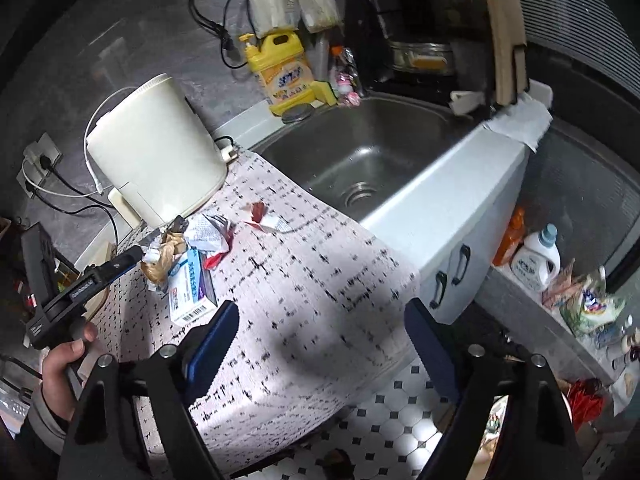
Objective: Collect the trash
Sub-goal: 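Grasp the crumpled brown paper with the left tool, then grasp the red-and-white paper with the right tool while the left tool holds brown paper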
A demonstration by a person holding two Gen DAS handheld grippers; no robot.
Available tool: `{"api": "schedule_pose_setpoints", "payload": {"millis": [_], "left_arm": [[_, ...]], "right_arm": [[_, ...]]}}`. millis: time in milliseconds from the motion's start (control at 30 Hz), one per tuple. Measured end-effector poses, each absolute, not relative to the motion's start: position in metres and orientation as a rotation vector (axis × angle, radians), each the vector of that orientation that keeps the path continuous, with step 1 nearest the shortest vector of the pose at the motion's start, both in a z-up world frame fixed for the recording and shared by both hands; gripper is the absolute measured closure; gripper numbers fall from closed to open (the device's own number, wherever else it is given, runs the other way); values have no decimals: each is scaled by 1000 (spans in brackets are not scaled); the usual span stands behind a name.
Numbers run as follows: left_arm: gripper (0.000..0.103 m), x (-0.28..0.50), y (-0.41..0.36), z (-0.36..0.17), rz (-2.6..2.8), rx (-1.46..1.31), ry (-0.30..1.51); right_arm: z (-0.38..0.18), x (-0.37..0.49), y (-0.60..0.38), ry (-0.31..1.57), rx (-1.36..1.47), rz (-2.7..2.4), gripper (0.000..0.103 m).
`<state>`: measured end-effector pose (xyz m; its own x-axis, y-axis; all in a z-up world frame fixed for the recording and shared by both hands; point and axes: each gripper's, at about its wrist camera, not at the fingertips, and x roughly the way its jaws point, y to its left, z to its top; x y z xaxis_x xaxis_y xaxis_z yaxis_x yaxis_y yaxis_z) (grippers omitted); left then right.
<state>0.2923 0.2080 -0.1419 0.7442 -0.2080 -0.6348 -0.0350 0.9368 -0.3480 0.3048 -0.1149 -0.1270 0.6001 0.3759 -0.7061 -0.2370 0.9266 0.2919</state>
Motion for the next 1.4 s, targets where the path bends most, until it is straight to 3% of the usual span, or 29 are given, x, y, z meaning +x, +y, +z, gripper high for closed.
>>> {"api": "schedule_pose_setpoints", "payload": {"millis": [233, 300, 367, 433, 1033, 1400], "left_arm": [[53, 319, 214, -163, -117, -315, 793], [62, 324, 214, -173, -110, -304, 829], [84, 324, 217, -180, -93, -314, 852], [99, 320, 221, -182, -85, -335, 859], [99, 202, 255, -119, 55, -455, 630], [99, 135, 277, -124, 194, -542, 584]], "right_arm": [[-124, 326, -80, 846, 104, 411, 30], [-125, 332, -70, 848, 78, 431, 31], [-127, 336, -63, 850, 59, 440, 31], [-132, 346, -55, 860, 37, 446, 32], [-173, 417, 30, 901, -219, 567, 54], [-183, 444, 59, 874, -407, 570, 50]]}}
